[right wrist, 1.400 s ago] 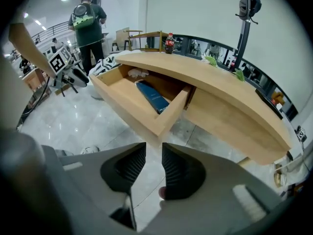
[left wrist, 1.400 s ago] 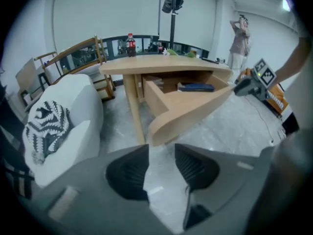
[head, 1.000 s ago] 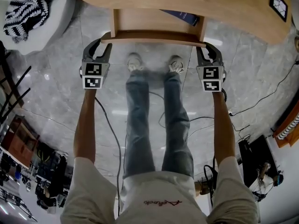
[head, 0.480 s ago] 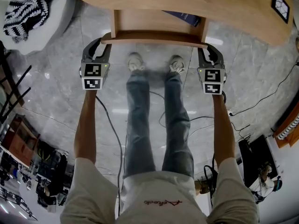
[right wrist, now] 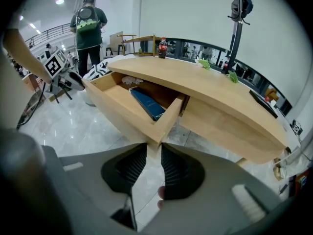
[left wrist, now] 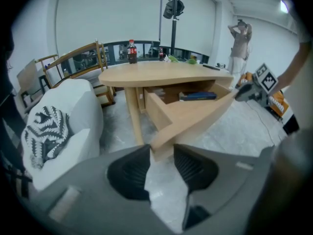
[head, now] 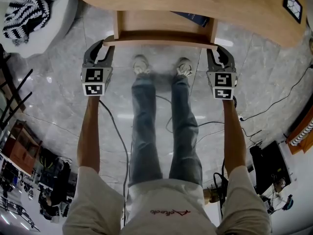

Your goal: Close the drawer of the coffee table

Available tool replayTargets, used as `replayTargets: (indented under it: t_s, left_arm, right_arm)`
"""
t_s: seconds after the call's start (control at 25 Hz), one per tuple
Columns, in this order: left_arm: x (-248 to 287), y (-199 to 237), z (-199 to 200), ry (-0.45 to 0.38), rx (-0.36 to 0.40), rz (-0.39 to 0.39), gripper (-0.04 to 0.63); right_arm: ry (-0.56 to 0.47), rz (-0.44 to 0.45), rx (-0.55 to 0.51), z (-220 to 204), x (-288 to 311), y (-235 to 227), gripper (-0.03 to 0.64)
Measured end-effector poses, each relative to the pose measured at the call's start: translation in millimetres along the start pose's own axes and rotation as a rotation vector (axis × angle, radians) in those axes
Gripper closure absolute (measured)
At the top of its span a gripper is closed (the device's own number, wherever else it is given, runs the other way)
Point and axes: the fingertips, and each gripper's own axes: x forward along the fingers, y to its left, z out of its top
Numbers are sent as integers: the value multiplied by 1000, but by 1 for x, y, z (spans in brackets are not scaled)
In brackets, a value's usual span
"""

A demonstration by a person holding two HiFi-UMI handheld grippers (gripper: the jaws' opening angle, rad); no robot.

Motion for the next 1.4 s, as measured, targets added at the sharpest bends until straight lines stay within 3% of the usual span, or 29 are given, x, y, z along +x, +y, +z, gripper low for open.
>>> replayTargets:
  t_s: [0.6, 1.2, 1.4]
  left_arm:
    - [13, 12, 14, -38, -54, 18, 449]
    - [44, 46, 60, -117, -147, 71, 454]
    - [54, 57, 73, -135, -142, 79, 454]
  right_arm:
    - [-40, -33, 47, 14, 14, -14, 517]
    - [-152, -119, 195, 53, 42, -46, 522]
    - [-186, -152, 268, 65, 52, -56, 523]
